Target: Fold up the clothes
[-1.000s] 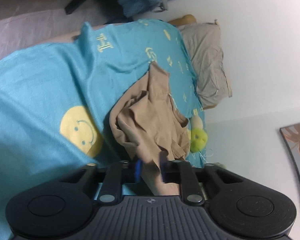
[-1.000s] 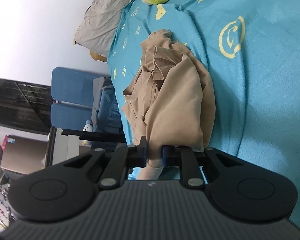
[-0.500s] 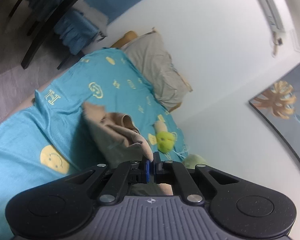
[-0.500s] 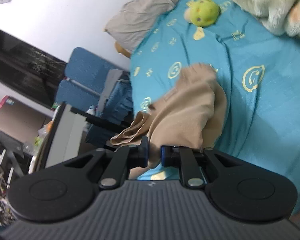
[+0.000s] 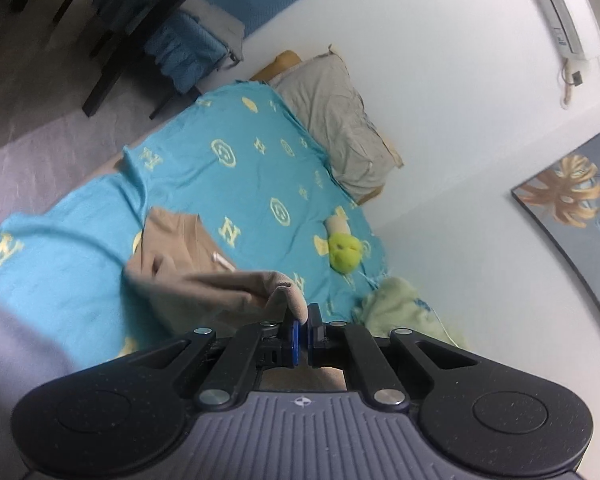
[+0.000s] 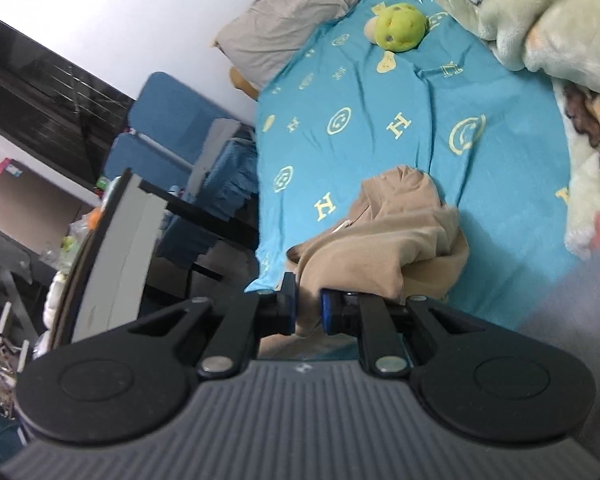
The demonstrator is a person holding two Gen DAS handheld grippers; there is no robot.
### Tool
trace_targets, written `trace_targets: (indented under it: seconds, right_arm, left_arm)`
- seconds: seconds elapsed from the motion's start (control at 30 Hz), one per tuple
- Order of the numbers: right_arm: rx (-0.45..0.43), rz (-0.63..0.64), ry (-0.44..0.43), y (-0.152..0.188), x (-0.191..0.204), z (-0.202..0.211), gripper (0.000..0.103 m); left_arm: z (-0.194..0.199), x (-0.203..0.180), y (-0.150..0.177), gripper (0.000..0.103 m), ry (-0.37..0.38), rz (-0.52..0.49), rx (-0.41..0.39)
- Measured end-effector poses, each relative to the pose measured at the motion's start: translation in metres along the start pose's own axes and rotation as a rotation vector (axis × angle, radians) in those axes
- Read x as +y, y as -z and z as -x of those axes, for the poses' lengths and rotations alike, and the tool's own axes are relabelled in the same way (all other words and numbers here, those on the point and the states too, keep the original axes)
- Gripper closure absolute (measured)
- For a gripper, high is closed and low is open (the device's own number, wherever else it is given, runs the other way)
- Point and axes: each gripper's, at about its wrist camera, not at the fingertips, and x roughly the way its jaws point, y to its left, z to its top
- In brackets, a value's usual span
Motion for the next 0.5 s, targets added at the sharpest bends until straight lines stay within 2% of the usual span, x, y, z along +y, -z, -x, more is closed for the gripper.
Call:
trace_targets:
  seconds: [0.07, 0.27, 0.5]
  right_arm:
    - [-0.003, 0.008, 0.008, -0.013, 0.002, -0.02, 0.088]
    - [0.033, -0.007, 0.08, -0.064, -0.002, -0.111, 0.088]
    - [0.145, -0.01, 0.167, -0.096, -0.037, -0.22, 0.088]
  left_arm:
    - [-0.023, -0.002, -0.013, 0.099, -0.026, -0.017, -0.023]
    - [-0.118, 0.019, -0.046, 0.099, -0.135, -0.107, 0.01]
    - [-0.229, 0.044, -0.082, 0.098, -0.265, -0.215, 0.049]
